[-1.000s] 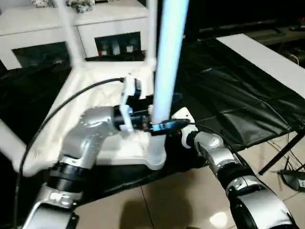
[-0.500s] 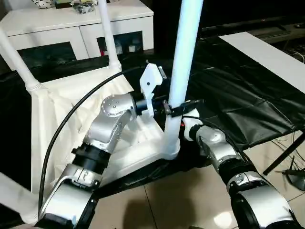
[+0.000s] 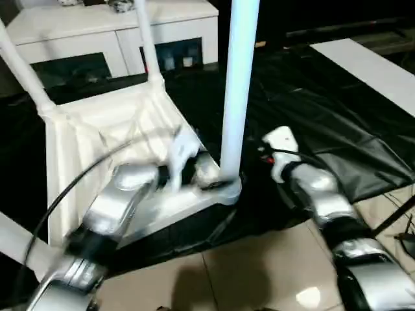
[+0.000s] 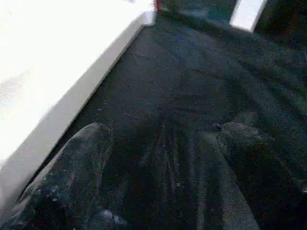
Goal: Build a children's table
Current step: Rotate table base
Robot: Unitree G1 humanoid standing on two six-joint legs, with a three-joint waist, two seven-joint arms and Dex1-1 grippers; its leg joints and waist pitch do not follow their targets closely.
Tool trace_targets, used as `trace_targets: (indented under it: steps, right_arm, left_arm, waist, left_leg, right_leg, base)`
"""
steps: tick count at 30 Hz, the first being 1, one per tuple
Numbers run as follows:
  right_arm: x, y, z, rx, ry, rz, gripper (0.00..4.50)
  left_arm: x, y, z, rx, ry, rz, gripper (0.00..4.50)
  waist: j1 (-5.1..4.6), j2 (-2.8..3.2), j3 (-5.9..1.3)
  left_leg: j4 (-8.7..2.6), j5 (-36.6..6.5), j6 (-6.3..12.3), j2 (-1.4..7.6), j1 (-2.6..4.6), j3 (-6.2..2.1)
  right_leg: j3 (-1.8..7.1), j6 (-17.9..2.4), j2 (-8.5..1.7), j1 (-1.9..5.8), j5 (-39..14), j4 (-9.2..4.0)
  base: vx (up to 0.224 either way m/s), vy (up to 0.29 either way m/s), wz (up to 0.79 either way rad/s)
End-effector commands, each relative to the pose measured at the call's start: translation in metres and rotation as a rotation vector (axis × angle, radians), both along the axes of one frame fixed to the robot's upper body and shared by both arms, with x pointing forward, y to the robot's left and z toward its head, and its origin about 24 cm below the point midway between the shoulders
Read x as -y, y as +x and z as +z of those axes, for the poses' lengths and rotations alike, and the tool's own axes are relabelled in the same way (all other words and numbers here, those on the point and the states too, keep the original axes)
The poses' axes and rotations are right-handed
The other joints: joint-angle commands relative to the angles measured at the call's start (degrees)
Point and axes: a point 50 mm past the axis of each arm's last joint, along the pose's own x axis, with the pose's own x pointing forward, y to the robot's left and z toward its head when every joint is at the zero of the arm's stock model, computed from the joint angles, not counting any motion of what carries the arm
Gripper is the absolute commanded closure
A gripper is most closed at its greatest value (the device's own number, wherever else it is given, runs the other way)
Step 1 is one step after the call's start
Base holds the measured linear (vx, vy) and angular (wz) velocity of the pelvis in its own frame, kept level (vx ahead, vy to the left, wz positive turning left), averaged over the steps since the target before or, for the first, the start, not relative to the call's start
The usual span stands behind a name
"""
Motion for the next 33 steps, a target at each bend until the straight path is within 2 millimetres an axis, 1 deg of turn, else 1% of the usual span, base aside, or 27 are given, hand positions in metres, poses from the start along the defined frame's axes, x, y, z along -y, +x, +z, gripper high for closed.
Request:
trace_targets:
  steps: [1, 2, 3, 4, 5, 6, 7, 8, 9, 10, 11, 13, 14, 15, 16, 17, 18, 19, 20, 22, 23, 24, 25, 27, 31, 32, 33]
  right_arm:
    - [0.001, -0.007, 0.009, 0.007, -0.032, 0.118, 0.46]
    - [0.001, -0.007, 0.009, 0.007, -0.033, 0.118, 0.46]
    - [0.003, -0.010, 0.011, 0.005, -0.047, 0.151, 0.46]
    - [0.008, -0.016, 0.016, -0.008, -0.091, 0.232, 0.46]
    - [0.010, -0.019, 0.018, -0.020, -0.117, 0.279, 0.46]
    - [0.010, -0.019, 0.018, -0.020, -0.117, 0.279, 0.46]
    - [0.012, -0.025, 0.022, -0.042, -0.153, 0.340, 0.46]
    - [0.013, -0.027, 0.023, -0.051, -0.164, 0.358, 0.46]
    - [0.013, -0.027, 0.024, -0.054, -0.168, 0.364, 0.46]
    - [0.014, -0.031, 0.026, -0.079, -0.193, 0.409, 0.46]
    - [0.015, -0.034, 0.027, -0.093, -0.203, 0.431, 0.46]
    - [0.015, -0.036, 0.028, -0.113, -0.204, 0.450, 0.46]
    - [0.015, -0.037, 0.028, -0.117, -0.207, 0.452, 0.46]
    - [0.016, -0.037, 0.028, -0.120, -0.210, 0.452, 0.46]
    - [0.016, -0.038, 0.028, -0.123, -0.214, 0.448, 0.46]
    - [0.017, -0.037, 0.028, -0.127, -0.215, 0.434, 0.46]
    - [0.017, -0.037, 0.028, -0.132, -0.214, 0.420, 0.46]
    - [0.017, -0.036, 0.028, -0.138, -0.207, 0.408, 0.46]
    - [0.015, -0.037, 0.027, -0.147, -0.194, 0.400, 0.46]
    - [0.015, -0.038, 0.028, -0.155, -0.188, 0.402, 0.46]
    - [0.014, -0.039, 0.028, -0.160, -0.180, 0.407, 0.46]
    - [0.014, -0.039, 0.028, -0.160, -0.180, 0.407, 0.46]
    - [0.014, -0.040, 0.028, -0.165, -0.174, 0.411, 0.46]
    - [0.014, -0.041, 0.028, -0.171, -0.165, 0.417, 0.46]
    - [0.016, -0.044, 0.030, -0.174, -0.162, 0.435, 0.46]
    - [0.016, -0.044, 0.031, -0.173, -0.160, 0.436, 0.46]
    - [0.015, -0.044, 0.031, -0.173, -0.158, 0.435, 0.46]
  left_arm:
    - [-0.010, -0.007, 0.006, 0.017, 0.061, 0.005, 0.11]
    - [-0.010, -0.007, 0.006, 0.017, 0.061, 0.005, 0.11]
    - [-0.015, -0.010, 0.006, 0.022, 0.087, 0.010, 0.11]
    - [-0.025, -0.015, 0.004, 0.025, 0.150, 0.016, 0.11]
    - [-0.028, -0.017, 0.004, 0.028, 0.166, 0.016, 0.11]
    - [-0.028, -0.017, 0.004, 0.028, 0.166, 0.016, 0.11]
    - [-0.030, -0.021, 0.005, 0.033, 0.181, 0.020, 0.11]
    - [-0.029, -0.023, 0.005, 0.032, 0.183, 0.022, 0.11]
    - [-0.029, -0.023, 0.005, 0.028, 0.181, 0.020, 0.11]
    - [-0.028, -0.027, 0.003, -0.004, 0.176, 0.013, 0.11]
    - [-0.027, -0.029, 0.002, -0.022, 0.176, 0.015, 0.26]
    - [-0.027, -0.028, 0.000, -0.025, 0.180, 0.047, 0.26]
    - [-0.027, -0.026, -0.001, -0.024, 0.187, 0.063, 0.44]
    - [-0.027, -0.025, -0.002, -0.022, 0.192, 0.075, 0.44]
    - [-0.027, -0.024, -0.003, -0.031, 0.196, 0.097, 0.65]
    - [-0.027, -0.023, -0.004, -0.029, 0.211, 0.116, 0.65]
    - [-0.027, -0.022, -0.005, -0.025, 0.223, 0.130, 0.77]
    - [-0.026, -0.022, -0.007, -0.030, 0.232, 0.146, 0.92]
    - [-0.025, -0.024, -0.010, -0.045, 0.242, 0.146, 0.92]
    - [-0.024, -0.025, -0.010, -0.055, 0.247, 0.144, 1.10]
    - [-0.024, -0.026, -0.011, -0.065, 0.256, 0.144, 1.21]
    - [-0.024, -0.026, -0.011, -0.065, 0.256, 0.144, 1.21]
    - [-0.025, -0.028, -0.013, -0.081, 0.268, 0.148, 1.39]
    - [-0.027, -0.030, -0.016, -0.100, 0.292, 0.162, 1.57]
    - [-0.032, -0.029, -0.020, -0.113, 0.337, 0.204, 1.94]
    - [-0.033, -0.029, -0.020, -0.114, 0.338, 0.207, 2.12]
    - [-0.033, -0.028, -0.020, -0.115, 0.338, 0.208, 2.12]
  waist:
    - [0.22, -0.44, -4.02]
    - [0.38, -0.27, -4.02]
    - [0.30, -0.22, -3.82]
    - [0.31, -0.47, -3.61]
    - [0.50, -0.45, -3.59]
    - [0.51, -0.49, -3.46]
    - [0.52, -0.52, -3.40]
    - [0.63, -0.46, -3.50]
    - [0.63, -0.46, -3.43]
    - [0.68, -0.40, -3.54]
    - [0.73, -0.48, -3.56]
    - [0.73, -0.56, -3.63]
    - [0.81, -0.60, -3.67]
    - [0.79, -0.63, -3.68]
    - [0.81, -0.60, -3.79]
    - [0.76, -0.62, -3.82]
    - [0.77, -0.75, -3.85]
    - [0.80, -0.69, -3.87]
    - [0.79, -0.70, -3.89]
    - [0.80, -0.69, -3.99]
    - [0.78, -0.67, -3.97]
    - [0.82, -0.59, -3.99]
    - [0.81, -0.63, -3.98]
    - [0.89, -0.58, -3.94]
    - [0.89, -0.70, -3.89]
    - [0.91, -0.70, -3.86]
    - [0.93, -0.69, -3.90]
  left_leg:
    - [-4.04, -17.8, 2.86, 0.66, 1.19, -0.09]
    - [-4.14, -18.5, 2.53, 0.71, 1.21, -0.27]
    - [-4.32, -19.8, 2.01, 0.71, 1.25, -0.33]
    - [-4.36, -21.8, 1.46, 0.63, 1.54, -0.27]
    - [-4.50, -22.4, 1.24, 0.77, 1.57, -0.48]
    - [-4.61, -22.6, 1.13, 0.75, 1.39, -0.58]
    - [-4.62, -23.3, 0.79, 0.71, 1.64, -0.55]
    - [-4.61, -22.6, 0.55, 0.70, 1.53, -0.65]
    - [-4.69, -22.3, 0.54, 0.70, 1.40, -0.65]
    - [-4.61, -21.9, 0.55, 0.68, 1.39, -0.65]
    - [-4.60, -21.4, 0.70, 0.68, 1.34, -0.65]
    - [-4.43, -20.6, 1.03, 0.55, 1.33, -0.53]
    - [-4.35, -20.3, 1.12, 0.54, 1.32, -0.51]
    - [-4.35, -19.8, 1.18, 0.50, 1.19, -0.56]
    - [-4.26, -19.3, 1.18, 0.46, 1.15, -0.59]
    - [-4.25, -18.9, 1.13, 0.47, 1.13, -0.57]
    - [-4.17, -18.3, 1.27, 0.47, 1.13, -0.55]
    - [-4.13, -17.7, 1.43, 0.43, 1.12, -0.58]
    - [-4.11, -17.4, 1.44, 0.41, 1.09, -0.56]
    - [-4.04, -16.5, 1.66, 0.41, 1.04, -0.61]
    - [-4.03, -16.6, 1.69, 0.40, 1.04, -0.59]
    - [-4.01, -16.7, 1.71, 0.40, 1.10, -0.59]
    - [-4.00, -16.7, 1.70, 0.40, 1.08, -0.58]
    - [-4.07, -17.1, 1.64, 0.47, 1.10, -0.64]
    - [-4.05, -17.6, 1.51, 0.37, 1.10, -0.67]
    - [-4.05, -17.5, 1.44, 0.36, 1.09, -0.70]
    - [-4.06, -17.4, 1.40, 0.39, 1.11, -0.72]
  right_leg:
    - [0.67, -15.3, -1.13, 2.98, -11.1, -3.77]
    - [0.63, -14.9, -1.22, 3.11, -12.5, -3.77]
    - [0.64, -13.9, -1.21, 2.88, -15.2, -4.10]
    - [0.63, -13.0, -1.15, 2.52, -18.4, -4.46]
    - [0.64, -12.4, -1.25, 2.70, -19.2, -4.50]
    - [0.72, -11.4, -1.32, 2.66, -20.7, -4.55]
    - [0.77, -10.8, -1.31, 2.37, -22.2, -4.82]
    - [0.83, -10.8, -1.28, 2.45, -21.5, -4.62]
    - [0.85, -10.8, -1.23, 2.50, -21.0, -4.61]
    - [0.85, -11.1, -1.28, 2.52, -20.2, -4.53]
    - [0.86, -11.2, -1.21, 2.63, -19.3, -4.40]
    - [0.90, -11.5, -1.21, 2.54, -18.6, -4.44]
    - [0.92, -11.5, -1.26, 2.53, -18.4, -4.48]
    - [0.87, -11.5, -1.30, 2.60, -18.2, -4.49]
    - [0.84, -11.6, -1.36, 2.65, -18.2, -4.45]
    - [0.83, -11.7, -1.32, 2.68, -17.8, -4.39]
    - [0.83, -11.8, -1.27, 2.67, -17.1, -4.34]
    - [0.82, -11.7, -1.26, 2.73, -16.8, -4.32]
    - [0.82, -11.7, -1.25, 2.76, -16.5, -4.28]
    - [0.79, -11.8, -1.29, 2.84, -15.5, -4.16]
    - [0.78, -11.9, -1.29, 2.79, -15.5, -4.20]
    - [0.75, -12.0, -1.27, 2.79, -15.6, -4.21]
    - [0.75, -12.1, -1.28, 2.78, -15.5, -4.19]
    - [0.74, -12.1, -1.28, 2.80, -15.7, -4.17]
    - [0.70, -11.5, -1.32, 2.82, -17.5, -4.38]
    - [0.69, -11.3, -1.30, 2.82, -17.7, -4.41]
    - [0.70, -11.2, -1.32, 2.81, -17.6, -4.39]
  base:
    - [0.000, 0.000, 0.00]
    - [0.000, 0.000, 0.00]
    - [0.000, 0.000, 0.00]
    - [0.000, 0.000, 0.00]
    - [0.000, 0.000, 0.00]
    - [0.000, 0.000, 0.00]
    - [0.000, 0.000, 0.00]
    - [0.000, 0.000, 0.00]
    - [0.000, 0.000, 0.00]
    - [0.000, 0.000, 0.00]
    - [0.000, 0.000, 0.00]
    - [0.000, 0.000, 0.00]
    - [0.000, 0.000, 0.00]
    - [0.000, 0.000, 0.00]
    - [0.000, 0.000, 0.00]
    - [0.000, 0.000, 0.00]
    - [0.000, 0.000, 0.00]
    - [0.000, 0.000, 0.00]
    - [0.000, 0.000, 0.00]
    - [0.000, 0.000, 0.00]
    - [0.000, 0.000, 0.00]
    - [0.000, 0.000, 0.00]
    - [0.000, 0.000, 0.00]
    - [0.000, 0.000, 0.00]
    - [0.000, 0.000, 0.00]
    - [0.000, 0.000, 0.00]
    - [0.000, 0.000, 0.00]
